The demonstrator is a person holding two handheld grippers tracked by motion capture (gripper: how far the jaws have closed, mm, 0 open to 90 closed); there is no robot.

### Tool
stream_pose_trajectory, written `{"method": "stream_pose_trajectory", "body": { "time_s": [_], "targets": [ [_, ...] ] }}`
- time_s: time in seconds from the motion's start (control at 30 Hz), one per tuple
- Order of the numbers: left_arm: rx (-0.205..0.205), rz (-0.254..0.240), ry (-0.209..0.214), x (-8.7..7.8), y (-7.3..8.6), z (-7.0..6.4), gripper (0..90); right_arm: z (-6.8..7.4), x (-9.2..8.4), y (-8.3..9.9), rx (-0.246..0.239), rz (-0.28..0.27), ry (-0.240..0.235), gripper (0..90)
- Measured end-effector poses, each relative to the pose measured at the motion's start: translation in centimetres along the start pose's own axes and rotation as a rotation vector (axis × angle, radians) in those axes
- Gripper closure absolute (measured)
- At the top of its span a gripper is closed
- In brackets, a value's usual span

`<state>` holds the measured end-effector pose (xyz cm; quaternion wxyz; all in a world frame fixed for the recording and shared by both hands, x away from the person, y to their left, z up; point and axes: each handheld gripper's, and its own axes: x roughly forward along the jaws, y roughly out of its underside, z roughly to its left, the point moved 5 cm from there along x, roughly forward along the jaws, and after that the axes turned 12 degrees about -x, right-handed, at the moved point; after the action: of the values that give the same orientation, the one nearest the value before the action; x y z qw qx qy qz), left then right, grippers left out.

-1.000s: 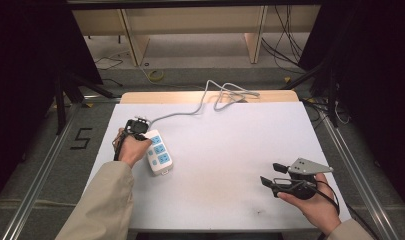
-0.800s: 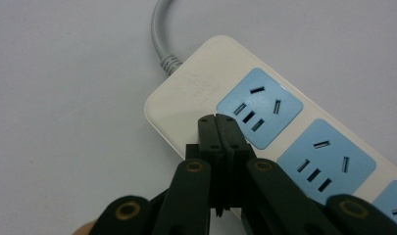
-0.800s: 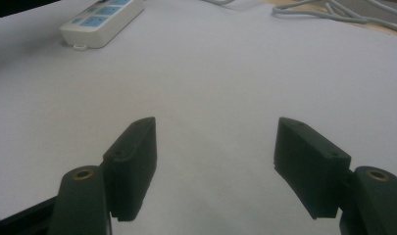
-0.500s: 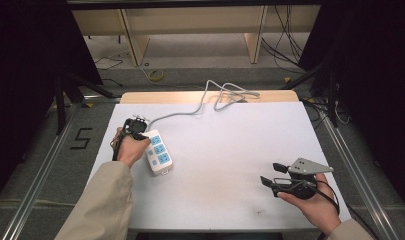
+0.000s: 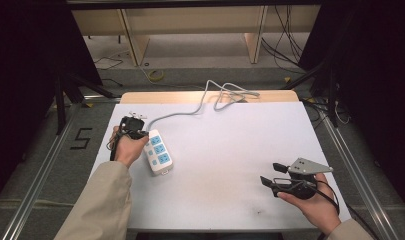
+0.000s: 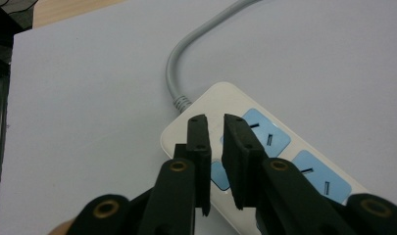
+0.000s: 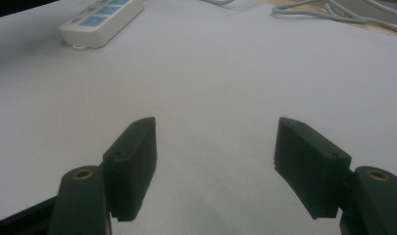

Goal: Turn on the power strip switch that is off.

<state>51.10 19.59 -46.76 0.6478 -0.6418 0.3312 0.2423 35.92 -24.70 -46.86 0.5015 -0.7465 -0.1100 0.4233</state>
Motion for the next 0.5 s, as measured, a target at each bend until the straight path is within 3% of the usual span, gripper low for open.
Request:
{"method": "stream_pose_trajectory", "body": {
  "time_s": [0.33, 0.5],
  "targets": [
    [-0.016, -0.062, 0.036, -0.58, -0.33, -0.3, 59.0, -0.02, -0.01, 0.02, 0.0, 0.001, -0.001, 32.9],
    [-0.004, -0.064, 0.098, -0.61, -0.2, -0.95, 47.7, -0.05, -0.03, 0.03, 0.0, 0.0, 0.0, 32.8]
  ]
}}
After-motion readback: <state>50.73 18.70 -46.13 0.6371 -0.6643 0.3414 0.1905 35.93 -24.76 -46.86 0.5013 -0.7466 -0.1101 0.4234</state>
